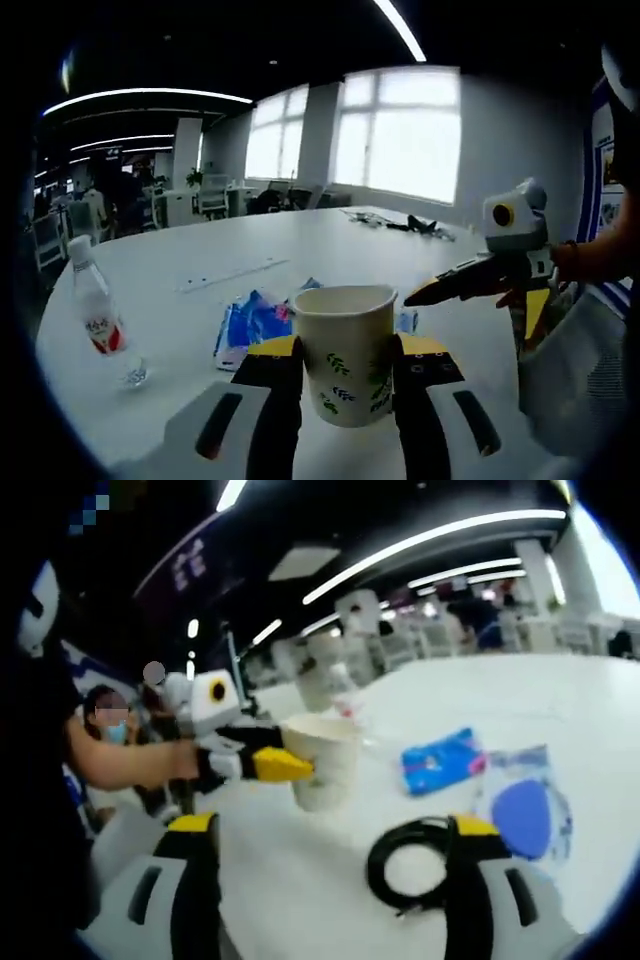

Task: Arrange the tabletop items into an orderly group along one side of the table until the central work area is clear of visible clutter.

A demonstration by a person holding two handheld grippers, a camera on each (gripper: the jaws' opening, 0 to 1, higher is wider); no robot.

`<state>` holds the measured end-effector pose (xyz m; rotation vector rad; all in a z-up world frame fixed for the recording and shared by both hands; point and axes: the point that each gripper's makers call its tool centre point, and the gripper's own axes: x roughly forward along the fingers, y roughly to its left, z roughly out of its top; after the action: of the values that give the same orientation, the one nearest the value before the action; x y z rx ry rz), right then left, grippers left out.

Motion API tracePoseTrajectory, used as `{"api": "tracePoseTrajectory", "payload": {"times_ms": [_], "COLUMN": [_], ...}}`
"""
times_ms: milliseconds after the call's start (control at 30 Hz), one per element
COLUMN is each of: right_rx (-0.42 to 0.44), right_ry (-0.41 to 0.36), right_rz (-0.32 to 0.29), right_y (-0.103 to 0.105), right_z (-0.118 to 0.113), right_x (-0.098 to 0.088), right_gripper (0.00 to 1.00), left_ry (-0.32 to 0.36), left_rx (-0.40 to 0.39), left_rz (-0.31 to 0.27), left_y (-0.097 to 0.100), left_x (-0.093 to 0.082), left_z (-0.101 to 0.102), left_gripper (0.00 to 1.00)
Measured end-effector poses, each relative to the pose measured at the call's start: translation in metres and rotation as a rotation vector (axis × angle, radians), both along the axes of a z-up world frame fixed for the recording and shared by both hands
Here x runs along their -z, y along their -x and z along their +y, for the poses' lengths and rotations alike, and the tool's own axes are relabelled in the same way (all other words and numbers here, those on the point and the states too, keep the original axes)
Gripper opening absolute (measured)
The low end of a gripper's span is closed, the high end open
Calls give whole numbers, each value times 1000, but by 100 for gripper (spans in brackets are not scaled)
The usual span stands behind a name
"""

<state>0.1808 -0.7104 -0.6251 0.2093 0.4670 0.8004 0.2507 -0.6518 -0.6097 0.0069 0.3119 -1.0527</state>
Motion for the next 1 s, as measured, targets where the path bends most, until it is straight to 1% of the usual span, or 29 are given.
{"api": "tracePoseTrajectory", "payload": {"times_ms": [100,200,267,333,433,600,800,933,967,1000], "right_rx": [-2,5,8,11,11,10,6,7,8,12], "right_ry": [4,1,2,1,2,5,5,-2,-5,-5], "right_rz": [-1,-2,-1,2,7,21,32,38,40,41], "right_y": [1,1,0,0,1,1,0,-2,-3,-4], "right_z": [1,1,0,-1,-1,-1,1,1,1,1], "right_x": [1,2,4,5,7,11,15,18,19,20], "right_gripper": [94,97,99,100,100,100,100,98,98,98], "left_ry": [40,42,52,56,63,73,62,84,104,115], "left_rx": [-37,-64,-88,-96,-134,-218,-275,-313,-322,-332], "left_rz": [-4,-19,-29,-31,-57,-92,-114,-124,-132,-152], "left_y": [-9,-17,-23,-27,-35,-53,-72,-84,-86,-90], "left_x": [-8,-11,-14,-15,-19,-23,-20,-20,-22,-24], "left_z": [4,8,11,12,16,25,31,34,35,36], "left_gripper": [33,33,33,33,33,33,33,33,33,33]}}
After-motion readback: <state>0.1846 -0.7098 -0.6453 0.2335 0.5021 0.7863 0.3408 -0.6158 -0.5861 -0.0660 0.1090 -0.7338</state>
